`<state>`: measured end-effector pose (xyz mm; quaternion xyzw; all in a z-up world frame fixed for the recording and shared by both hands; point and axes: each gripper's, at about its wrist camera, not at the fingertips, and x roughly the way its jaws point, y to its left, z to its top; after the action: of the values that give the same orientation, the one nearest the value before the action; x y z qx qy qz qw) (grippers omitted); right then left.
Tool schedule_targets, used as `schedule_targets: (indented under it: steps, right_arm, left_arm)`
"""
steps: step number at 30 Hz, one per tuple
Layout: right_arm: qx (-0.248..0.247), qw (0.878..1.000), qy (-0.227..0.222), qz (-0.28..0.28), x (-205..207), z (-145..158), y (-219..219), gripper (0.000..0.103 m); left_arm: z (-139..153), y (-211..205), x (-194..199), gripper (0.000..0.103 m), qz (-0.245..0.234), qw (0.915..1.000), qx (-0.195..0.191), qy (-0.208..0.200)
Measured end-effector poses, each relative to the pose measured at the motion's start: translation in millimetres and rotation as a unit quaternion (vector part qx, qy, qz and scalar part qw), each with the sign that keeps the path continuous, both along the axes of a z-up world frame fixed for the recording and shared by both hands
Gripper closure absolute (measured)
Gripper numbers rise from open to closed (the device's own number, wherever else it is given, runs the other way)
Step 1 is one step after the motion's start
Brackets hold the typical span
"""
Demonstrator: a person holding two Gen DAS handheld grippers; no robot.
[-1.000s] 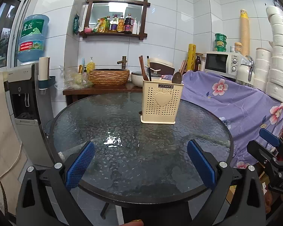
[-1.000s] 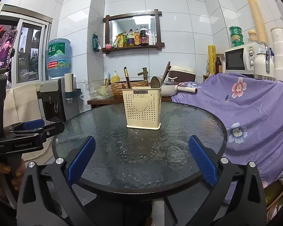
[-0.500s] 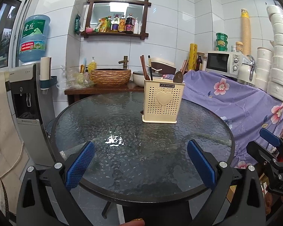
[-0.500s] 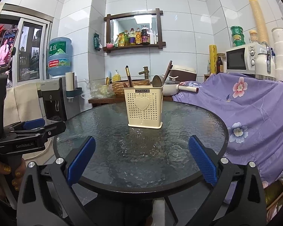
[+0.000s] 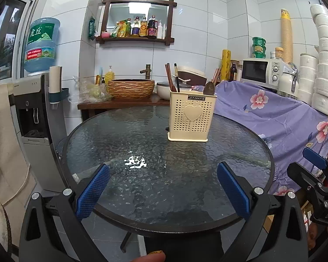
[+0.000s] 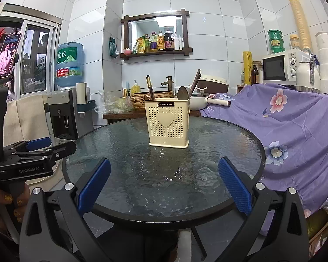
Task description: Organize utensils
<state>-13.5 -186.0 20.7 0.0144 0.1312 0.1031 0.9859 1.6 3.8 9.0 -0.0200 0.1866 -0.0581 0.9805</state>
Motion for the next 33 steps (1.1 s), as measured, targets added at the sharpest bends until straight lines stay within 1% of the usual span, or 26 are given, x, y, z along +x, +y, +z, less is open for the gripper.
schedule_targets:
  steps: [18, 33]
  right_arm:
    - [-0.003, 1.0, 0.004, 0.004, -0.5, -1.1, 7.6, 0.006]
    - [-0.001, 1.0, 0.006, 0.004, 0.7, -2.1, 9.6, 0.006]
  left_arm:
    - [-2.5, -2.4, 0.8, 0.007, 0.012, 0.9998, 0.016, 0.008]
    - [-1.6, -5.0, 1.3, 0.006, 0.008, 0.9997, 0.021, 0.009]
